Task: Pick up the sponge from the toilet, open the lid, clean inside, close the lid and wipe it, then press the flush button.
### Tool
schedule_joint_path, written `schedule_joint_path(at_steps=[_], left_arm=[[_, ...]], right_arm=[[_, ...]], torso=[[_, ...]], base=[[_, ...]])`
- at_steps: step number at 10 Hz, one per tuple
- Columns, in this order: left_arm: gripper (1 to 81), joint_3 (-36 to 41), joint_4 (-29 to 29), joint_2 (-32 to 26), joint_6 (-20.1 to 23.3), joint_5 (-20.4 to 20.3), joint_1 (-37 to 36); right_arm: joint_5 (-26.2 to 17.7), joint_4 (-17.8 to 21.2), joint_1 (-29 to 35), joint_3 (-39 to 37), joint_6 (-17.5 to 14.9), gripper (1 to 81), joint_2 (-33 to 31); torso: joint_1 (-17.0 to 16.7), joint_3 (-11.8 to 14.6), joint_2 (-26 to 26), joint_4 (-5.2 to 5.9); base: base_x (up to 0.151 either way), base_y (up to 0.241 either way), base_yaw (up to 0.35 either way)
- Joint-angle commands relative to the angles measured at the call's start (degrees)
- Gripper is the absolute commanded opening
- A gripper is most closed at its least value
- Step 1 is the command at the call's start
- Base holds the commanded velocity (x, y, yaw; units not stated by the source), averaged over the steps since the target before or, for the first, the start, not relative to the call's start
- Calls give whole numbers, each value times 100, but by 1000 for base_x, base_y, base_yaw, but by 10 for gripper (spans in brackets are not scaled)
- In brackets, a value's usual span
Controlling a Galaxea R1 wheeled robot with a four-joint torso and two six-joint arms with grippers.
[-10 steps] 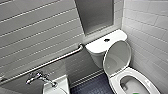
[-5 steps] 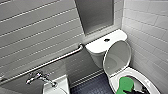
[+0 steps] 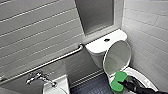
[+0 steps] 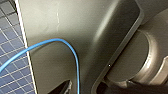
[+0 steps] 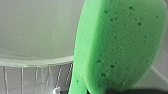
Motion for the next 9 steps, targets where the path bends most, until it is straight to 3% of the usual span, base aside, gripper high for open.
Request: schedule_joint_path(at_steps=[1, 3, 5, 7, 9], left_arm=[[811, -28, -69, -64, 32, 516, 58], [811, -20, -69, -64, 32, 516, 58], [811, -20, -69, -64, 32, 516, 66], [811, -28, -69, -64, 32, 516, 66], [811, -28, -60, -64, 32, 516, 66]], right_arm=[[-139, 1307, 839, -655, -51, 10, 553], [-86, 1588, 796, -980, -34, 10, 834], [352, 1861, 568, -1068, -34, 10, 897], [388, 1738, 234, -910, -78, 10, 721], [545, 1213, -56, -237, -69, 10, 266]], torso=[[0, 0, 0, 0], [0, 0, 0, 0], [0, 0, 0, 0], [0, 0, 0, 0], [0, 0, 0, 0]], base=[[0, 0, 0], [0, 0, 0], [0, 0, 0], [0, 0, 0], [0, 0, 0]])
